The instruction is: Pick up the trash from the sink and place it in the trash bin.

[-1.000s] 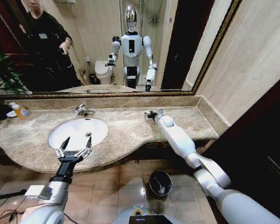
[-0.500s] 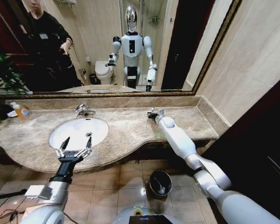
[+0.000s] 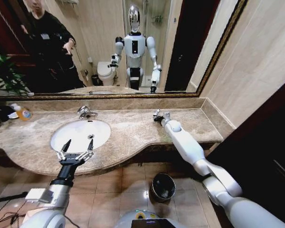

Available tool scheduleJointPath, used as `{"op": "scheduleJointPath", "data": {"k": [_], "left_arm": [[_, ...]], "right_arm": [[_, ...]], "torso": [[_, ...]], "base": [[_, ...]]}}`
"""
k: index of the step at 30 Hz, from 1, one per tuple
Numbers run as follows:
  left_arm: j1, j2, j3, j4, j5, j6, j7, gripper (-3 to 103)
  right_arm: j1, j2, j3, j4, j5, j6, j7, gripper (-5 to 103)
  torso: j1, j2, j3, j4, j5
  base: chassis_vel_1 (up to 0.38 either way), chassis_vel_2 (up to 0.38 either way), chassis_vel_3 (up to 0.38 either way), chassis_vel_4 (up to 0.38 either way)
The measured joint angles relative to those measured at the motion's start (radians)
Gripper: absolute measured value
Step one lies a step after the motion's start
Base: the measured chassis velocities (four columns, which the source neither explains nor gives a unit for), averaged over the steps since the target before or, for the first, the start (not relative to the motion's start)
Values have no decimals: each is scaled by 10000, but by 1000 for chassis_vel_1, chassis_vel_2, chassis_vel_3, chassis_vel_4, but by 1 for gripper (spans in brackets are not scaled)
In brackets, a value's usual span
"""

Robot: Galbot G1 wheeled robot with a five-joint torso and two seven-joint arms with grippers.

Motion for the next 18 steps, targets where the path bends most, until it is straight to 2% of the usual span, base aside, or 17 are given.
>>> {"op": "scheduleJointPath", "data": {"k": [2, 5, 9, 13, 18], "left_arm": [[1, 0, 0, 1, 0, 0, 0, 100], [0, -1, 0, 1, 0, 1, 0, 100], [1, 0, 0, 0, 0, 0, 0, 100], [1, 0, 0, 0, 0, 0, 0, 100], [1, 0, 0, 0, 0, 0, 0, 100]], "right_arm": [[-571, -468, 9, 977, 181, -179, 34, 0], [-947, -753, 70, 1659, 327, -280, 110, 0], [-1161, -923, 136, 2257, 428, -357, 230, 0], [-1474, -1385, 175, 3514, 750, -601, 553, 0], [-1611, -1522, 205, 3851, 868, -579, 570, 0]], "torso": [[0, 0, 0, -3, 1], [-1, 0, 0, -3, -1], [-1, 0, 0, -1, 0], [-1, 1, -2, 1, -1], [-3, 2, -3, -1, 0]], "base": [[0, 0, 0, 0], [0, 0, 0, 0], [0, 0, 0, 0], [0, 0, 0, 0], [0, 0, 0, 0]]}}
